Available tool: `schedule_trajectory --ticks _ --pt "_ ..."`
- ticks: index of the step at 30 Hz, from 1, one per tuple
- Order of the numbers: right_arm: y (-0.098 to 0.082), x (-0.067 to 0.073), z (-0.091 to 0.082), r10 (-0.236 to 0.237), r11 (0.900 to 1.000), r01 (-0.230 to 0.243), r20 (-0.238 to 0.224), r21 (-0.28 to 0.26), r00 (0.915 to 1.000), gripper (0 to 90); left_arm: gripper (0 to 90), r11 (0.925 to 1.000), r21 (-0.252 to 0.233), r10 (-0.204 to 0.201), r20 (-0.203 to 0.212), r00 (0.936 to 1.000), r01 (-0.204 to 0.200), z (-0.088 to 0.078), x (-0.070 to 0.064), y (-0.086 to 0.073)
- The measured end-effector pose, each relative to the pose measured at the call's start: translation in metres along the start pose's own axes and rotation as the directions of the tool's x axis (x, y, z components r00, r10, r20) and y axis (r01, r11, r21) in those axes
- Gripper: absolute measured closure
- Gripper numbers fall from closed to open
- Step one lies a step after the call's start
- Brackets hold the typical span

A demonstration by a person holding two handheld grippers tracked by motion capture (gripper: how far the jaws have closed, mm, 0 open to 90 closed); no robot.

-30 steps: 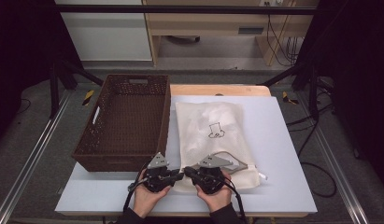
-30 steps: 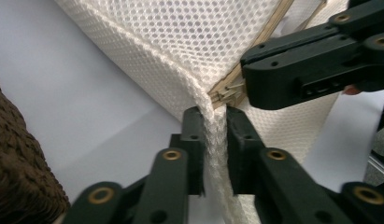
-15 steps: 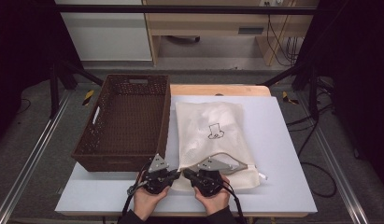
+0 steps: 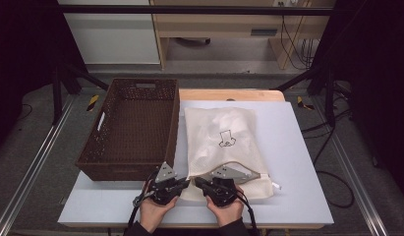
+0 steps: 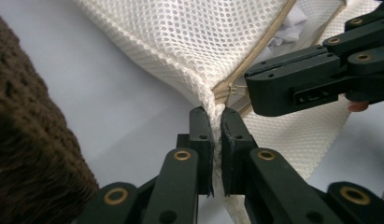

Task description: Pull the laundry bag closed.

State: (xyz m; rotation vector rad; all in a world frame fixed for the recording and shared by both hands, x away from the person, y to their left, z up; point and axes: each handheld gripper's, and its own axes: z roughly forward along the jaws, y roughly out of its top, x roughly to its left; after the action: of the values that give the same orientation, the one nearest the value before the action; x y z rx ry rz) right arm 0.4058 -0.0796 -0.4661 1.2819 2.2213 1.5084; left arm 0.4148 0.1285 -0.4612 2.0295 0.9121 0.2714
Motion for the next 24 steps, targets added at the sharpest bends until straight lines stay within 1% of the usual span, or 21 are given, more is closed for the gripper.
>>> schedule_trajectory --ticks 1,2,3,4,5,6,7,9,13,14,18,20,22,23,24 --pt "0.0001 -0.0003 -0.0003 0.003 1.0 -0.002 -0.004 0.004 1.0 87.6 81.4 1.0 0.0 0.0 0.0 1.0 0.0 0.0 0.0 0.0" --pt "0.0003 -0.0002 -0.0005 0.005 1.0 -0.005 0.002 0.002 1.0 87.6 78.5 0.9999 -0.014 -0.008 0.013 0.9999 0.008 0.0015 0.0006 0.0013" --pt "0.0005 -0.0005 -0.0006 0.001 1.0 -0.001 0.008 0.001 1.0 87.6 75.7 0.9999 -0.012 -0.006 0.013 0.9999 0.006 0.002 0.001 0.0023" --pt "0.0008 -0.0007 -0.0005 0.0 1.0 0.0 0.008 0.003 1.0 87.6 75.4 0.9998 -0.014 -0.011 0.021 0.9997 0.011 0.002 0.002 0.0031" --pt "0.0006 -0.0006 -0.0008 -0.001 1.0 0.001 0.01 0.001 0.9999 87.6 75.6 0.9998 -0.014 -0.011 0.021 0.9997 0.011 0.002 0.002 0.0031" --pt "0.0006 -0.0005 -0.0009 -0.001 1.0 0.001 0.011 -0.002 0.9999 87.6 76.6 0.9996 -0.011 -0.027 0.036 0.999 0.027 0.0028 0.0039 0.0039" --pt "0.0008 -0.0005 -0.0008 -0.001 1.0 0.001 0.01 0.0 0.9999 87.6 79.9 0.9998 -0.003 -0.021 0.036 0.9991 0.021 0.0033 0.0037 0.0035" --pt "0.0004 -0.0002 -0.0005 -0.003 1.0 0.003 0.012 0.001 0.9999 87.6 83.1 0.9999 0.0 -0.014 0.031 0.9994 0.014 0.0034 0.003 0.0027" --pt "-0.0012 -0.0001 0.0009 0.002 1.0 -0.002 0.014 -0.005 0.9999 87.6 84.4 0.9999 -0.008 0.007 -0.006 1.0 -0.007 0.0027 -0.0009 0.0019" --pt "-0.0014 -0.0002 0.001 0.011 1.0 -0.011 0.011 -0.005 0.9999 87.6 84.5 0.9999 -0.009 0.011 -0.012 0.9999 -0.011 0.0025 -0.0017 0.0018" --pt "-0.0036 -0.0008 0.0009 0.018 1.0 -0.018 0.012 -0.018 0.9998 87.7 84.7 0.9998 -0.011 0.016 -0.025 0.9996 -0.016 0.001 -0.0034 0.0018" --pt "-0.0043 -0.0002 0.0008 0.024 0.999 -0.024 0.007 -0.022 0.9997 87.6 84.8 0.9998 -0.014 0.014 -0.02 0.9997 -0.014 0.0 -0.0026 0.0019" --pt "-0.0042 0.0002 0.0004 0.027 0.999 -0.026 0.004 -0.023 0.9996 87.7 84.8 0.9998 -0.022 -0.004 -0.007 1.0 0.004 -0.0021 -0.001 0.0025" --pt "-0.004 0.0003 0.0003 0.026 0.999 -0.026 0.009 -0.024 0.9996 87.7 84.8 0.9998 -0.022 -0.004 -0.007 1.0 0.004 -0.0021 -0.001 0.0025" --pt "-0.0038 0.0003 -0.0002 0.03 0.999 -0.03 0.002 -0.03 0.9995 87.7 84.8 0.9994 -0.03 -0.02 0.008 0.9998 0.02 -0.0045 0.0008 0.0037"
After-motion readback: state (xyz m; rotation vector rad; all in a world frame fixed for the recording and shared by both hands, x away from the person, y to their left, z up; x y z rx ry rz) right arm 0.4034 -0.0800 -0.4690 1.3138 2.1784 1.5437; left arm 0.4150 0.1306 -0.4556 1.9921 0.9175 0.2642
